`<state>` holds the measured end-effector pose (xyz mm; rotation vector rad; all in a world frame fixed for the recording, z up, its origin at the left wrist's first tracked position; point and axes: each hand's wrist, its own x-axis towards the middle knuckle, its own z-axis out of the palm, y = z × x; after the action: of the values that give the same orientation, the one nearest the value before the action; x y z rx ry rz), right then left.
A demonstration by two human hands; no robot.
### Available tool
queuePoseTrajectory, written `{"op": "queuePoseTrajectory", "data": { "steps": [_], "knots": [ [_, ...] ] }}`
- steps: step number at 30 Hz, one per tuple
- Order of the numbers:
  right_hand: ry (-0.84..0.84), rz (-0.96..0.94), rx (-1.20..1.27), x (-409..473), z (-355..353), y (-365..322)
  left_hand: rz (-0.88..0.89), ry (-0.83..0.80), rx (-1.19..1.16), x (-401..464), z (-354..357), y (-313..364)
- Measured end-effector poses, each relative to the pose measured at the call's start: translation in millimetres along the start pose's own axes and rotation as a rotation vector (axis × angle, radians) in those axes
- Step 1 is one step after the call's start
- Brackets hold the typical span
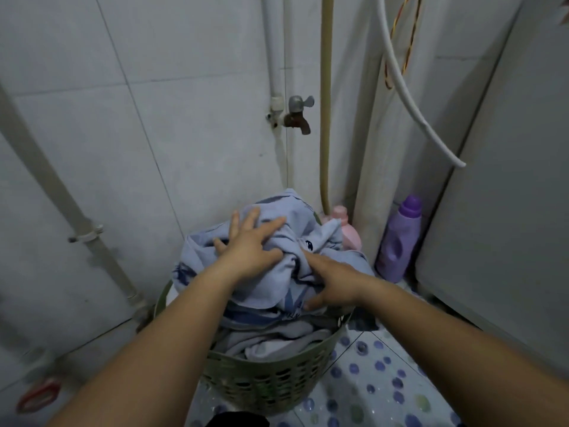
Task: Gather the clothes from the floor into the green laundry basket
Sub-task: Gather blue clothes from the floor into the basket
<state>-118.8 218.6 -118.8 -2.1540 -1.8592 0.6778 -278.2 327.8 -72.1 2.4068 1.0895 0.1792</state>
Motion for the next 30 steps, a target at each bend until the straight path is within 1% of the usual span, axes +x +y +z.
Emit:
{"op": "queuePoseTrajectory", "data": {
  "steps": [1,3,5,6,7,10,13,15,17,19,20,22,24,26,27,28,29,30],
  "knots": [
    [0.020,-0.003,-0.015,-2.1,-2.4,7.5,0.013,-0.089,0.101,2.5,0.9,1.3],
    [0.051,0.120,-0.158,-7.1,-3.6,24.2,-0.006,-0.205,0.250,9.4,5.0,-3.2],
    [0.027,0.321,-0.271,-11.1,-1.9,35.9,-0.060,-0.297,0.308,16.2,12.3,-18.0],
    [0.008,0.376,-0.277,-10.5,1.0,39.9,-0.077,-0.334,0.319,17.7,16.4,-26.5],
    [0.008,0.385,-0.276,-10.4,2.4,40.1,-0.087,-0.351,0.318,18.3,20.7,-36.0],
    [0.118,0.279,-0.309,-1.3,-3.2,23.6,-0.133,-0.360,0.334,14.2,27.5,-57.1],
    [0.358,0.148,-0.266,20.3,-19.3,0.2,-0.204,-0.308,0.266,3.0,18.7,-61.1],
    [0.522,0.017,-0.131,36.0,-19.3,-10.3,-0.277,-0.297,0.183,-3.2,10.0,-63.9],
    [0.558,-0.073,0.079,43.0,-9.0,-17.6,-0.304,-0.307,0.165,-9.6,4.4,-69.0],
    [0.477,-0.091,0.228,37.8,6.8,-18.1,-0.284,-0.340,0.168,-17.8,4.2,-77.1],
    [0.393,-0.064,0.232,31.6,13.2,-13.7,-0.262,-0.360,0.150,-19.8,5.5,-80.1],
    [0.139,0.051,0.086,17.6,22.7,2.7,-0.206,-0.417,0.128,-24.5,8.7,-81.2],
    [-0.113,0.174,-0.145,-1.4,21.7,13.9,-0.172,-0.479,0.084,-25.2,9.5,-76.0],
    [-0.255,0.240,-0.244,-12.8,7.1,15.2,-0.187,-0.521,0.025,-22.4,7.0,-67.7],
    [-0.302,0.271,-0.253,-16.6,-3.5,12.9,-0.199,-0.530,-0.006,-21.5,3.6,-61.1],
    [-0.305,0.301,-0.239,-17.5,-13.8,8.8,-0.203,-0.504,-0.044,-17.8,0.1,-58.7],
    [-0.244,0.325,-0.221,-15.3,-23.3,4.6,-0.199,-0.433,-0.065,-16.0,-4.5,-55.1],
    [-0.142,0.326,-0.216,-11.8,-31.6,0.4,-0.192,-0.311,-0.102,-12.2,-6.9,-55.2]
  ]
}}
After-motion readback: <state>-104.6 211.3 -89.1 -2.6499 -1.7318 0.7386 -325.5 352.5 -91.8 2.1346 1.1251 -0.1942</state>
